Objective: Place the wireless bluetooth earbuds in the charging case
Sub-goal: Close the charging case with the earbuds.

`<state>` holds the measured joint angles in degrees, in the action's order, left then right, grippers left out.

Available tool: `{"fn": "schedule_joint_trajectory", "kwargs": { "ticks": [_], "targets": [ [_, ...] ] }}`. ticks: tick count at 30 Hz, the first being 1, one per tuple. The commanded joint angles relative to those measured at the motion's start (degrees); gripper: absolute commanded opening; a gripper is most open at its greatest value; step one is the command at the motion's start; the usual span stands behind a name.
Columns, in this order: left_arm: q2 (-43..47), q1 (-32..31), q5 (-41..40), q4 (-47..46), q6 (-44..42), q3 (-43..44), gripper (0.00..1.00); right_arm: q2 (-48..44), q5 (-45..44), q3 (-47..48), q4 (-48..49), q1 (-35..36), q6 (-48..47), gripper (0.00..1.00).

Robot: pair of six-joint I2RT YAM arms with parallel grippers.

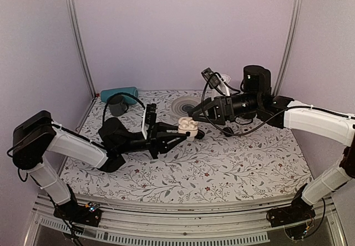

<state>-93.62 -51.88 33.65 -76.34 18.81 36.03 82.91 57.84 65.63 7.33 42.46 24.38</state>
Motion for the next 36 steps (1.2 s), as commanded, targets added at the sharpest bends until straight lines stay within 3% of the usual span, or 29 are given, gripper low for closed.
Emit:
{"fn": "schedule_joint_trajectory", "kwargs": {
  "ticks": [1,25,36],
  "targets": [
    [0.6,0.7,-2.7,-0.1,-1.2,0.7,0.00,0.9,5.3,-0.6,3.9,0.0,3.1,0.74],
    [0.6,1.7,-5.8,-1.9,1.3,-0.9,0.00,1.0,5.1,0.3,-1.3,0.3,-0.5,0.72],
    [0.7,2.5,-7.1,-0.9,4.6,-1.1,0.00,-4.9,-14.8,-3.2,-2.3,-0.1,-4.3,0.71]
  ]
}}
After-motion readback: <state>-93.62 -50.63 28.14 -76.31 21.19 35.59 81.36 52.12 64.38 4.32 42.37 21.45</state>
